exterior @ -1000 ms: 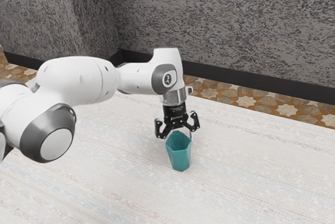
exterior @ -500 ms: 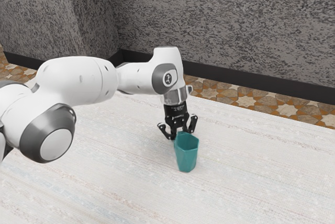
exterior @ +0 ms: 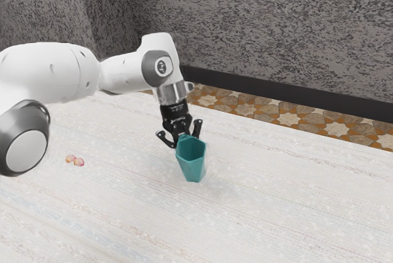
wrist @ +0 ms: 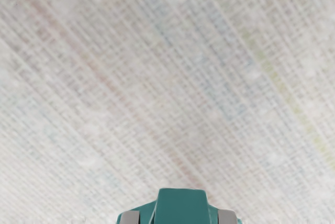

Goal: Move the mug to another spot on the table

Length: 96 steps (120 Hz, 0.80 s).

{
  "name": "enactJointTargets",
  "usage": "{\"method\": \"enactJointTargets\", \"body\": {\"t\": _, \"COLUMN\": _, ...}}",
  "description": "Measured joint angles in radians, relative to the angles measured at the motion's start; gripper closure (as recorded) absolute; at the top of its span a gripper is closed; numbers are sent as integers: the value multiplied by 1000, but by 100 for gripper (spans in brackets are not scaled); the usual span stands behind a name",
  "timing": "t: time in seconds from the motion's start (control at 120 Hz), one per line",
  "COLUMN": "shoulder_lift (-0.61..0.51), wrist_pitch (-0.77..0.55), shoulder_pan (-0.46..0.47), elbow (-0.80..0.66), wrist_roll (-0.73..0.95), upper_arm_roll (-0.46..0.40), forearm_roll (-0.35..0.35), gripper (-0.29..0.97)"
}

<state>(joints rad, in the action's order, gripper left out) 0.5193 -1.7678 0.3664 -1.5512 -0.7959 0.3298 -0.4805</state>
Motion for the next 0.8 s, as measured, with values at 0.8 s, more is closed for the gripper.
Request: {"method": "enactJointTargets", "body": {"t": 0.8, "shoulder_lift": -158, "wrist_pitch": -51, "shoulder_pan": -223, "elbow": -425, "wrist_roll": 215, "upper_arm_roll": 85, "forearm_roll": 7, "gripper": 79}}
